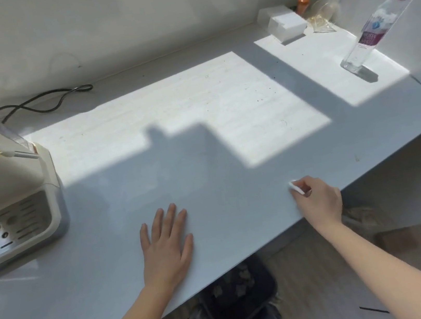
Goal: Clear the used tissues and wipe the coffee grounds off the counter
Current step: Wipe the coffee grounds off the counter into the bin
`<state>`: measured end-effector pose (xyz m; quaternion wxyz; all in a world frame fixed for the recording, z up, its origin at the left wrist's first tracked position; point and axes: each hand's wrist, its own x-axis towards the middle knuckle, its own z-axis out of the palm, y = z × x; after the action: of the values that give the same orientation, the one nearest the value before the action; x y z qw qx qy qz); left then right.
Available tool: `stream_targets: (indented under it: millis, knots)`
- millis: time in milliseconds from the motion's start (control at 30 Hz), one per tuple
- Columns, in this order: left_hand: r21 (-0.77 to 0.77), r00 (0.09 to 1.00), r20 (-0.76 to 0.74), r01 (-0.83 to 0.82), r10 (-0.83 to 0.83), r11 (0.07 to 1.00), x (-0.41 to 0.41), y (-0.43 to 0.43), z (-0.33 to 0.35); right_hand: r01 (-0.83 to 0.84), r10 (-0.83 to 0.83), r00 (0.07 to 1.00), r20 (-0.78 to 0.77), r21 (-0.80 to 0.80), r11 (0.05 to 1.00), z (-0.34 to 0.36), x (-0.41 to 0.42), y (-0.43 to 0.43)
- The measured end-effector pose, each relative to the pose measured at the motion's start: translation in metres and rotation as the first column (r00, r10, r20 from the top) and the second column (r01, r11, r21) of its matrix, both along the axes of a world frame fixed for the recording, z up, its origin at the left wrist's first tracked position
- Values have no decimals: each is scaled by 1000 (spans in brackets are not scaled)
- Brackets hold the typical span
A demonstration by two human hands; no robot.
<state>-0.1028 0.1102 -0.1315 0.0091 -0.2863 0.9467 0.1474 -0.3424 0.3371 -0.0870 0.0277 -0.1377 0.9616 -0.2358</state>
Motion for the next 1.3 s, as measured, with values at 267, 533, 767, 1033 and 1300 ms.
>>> stream_targets:
  millis: [267,533,767,1033,1300]
  knots:
    - [84,990,-132,-41,52,996,1,0,5,-325,334,938,86,-109,939,-9,111,-67]
    - [44,978,-129,-157,162,987,48,-22,13,-491,490,871,-30,-40,870,-11,90,-45]
    - [53,971,-63,-227,230,972,75,-29,9,-143,168,977,133,-181,973,-11,78,-128]
    - [102,962,-126,-230,242,968,79,-32,6,-726,746,659,95,-179,664,-19,215,-146]
    - [140,959,-136,-229,248,963,79,-27,7,-787,799,596,84,-135,602,-7,210,-98]
